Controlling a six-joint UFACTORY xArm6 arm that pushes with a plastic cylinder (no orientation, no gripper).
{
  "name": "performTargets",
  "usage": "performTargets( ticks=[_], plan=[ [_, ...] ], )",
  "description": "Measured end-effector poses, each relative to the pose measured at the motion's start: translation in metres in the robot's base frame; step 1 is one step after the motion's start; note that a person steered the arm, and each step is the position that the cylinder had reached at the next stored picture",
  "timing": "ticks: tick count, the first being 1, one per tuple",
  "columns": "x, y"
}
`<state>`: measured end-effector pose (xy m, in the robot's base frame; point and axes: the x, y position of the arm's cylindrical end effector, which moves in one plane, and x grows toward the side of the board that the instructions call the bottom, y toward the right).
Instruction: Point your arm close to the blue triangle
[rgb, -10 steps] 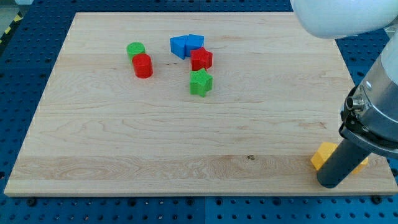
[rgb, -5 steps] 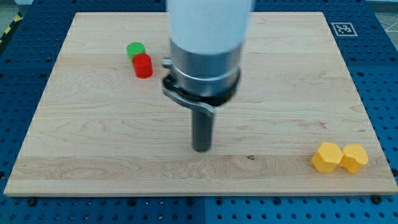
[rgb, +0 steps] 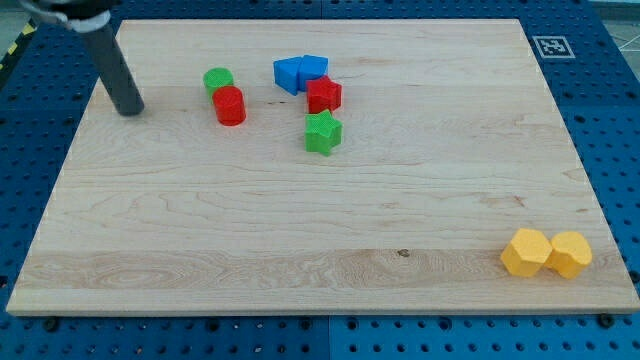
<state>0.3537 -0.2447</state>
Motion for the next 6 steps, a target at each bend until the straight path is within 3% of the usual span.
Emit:
performTargets(
  ticks=[2,6],
  plan=[
    [-0.063,0.074],
    [-0.047,0.164]
  ],
)
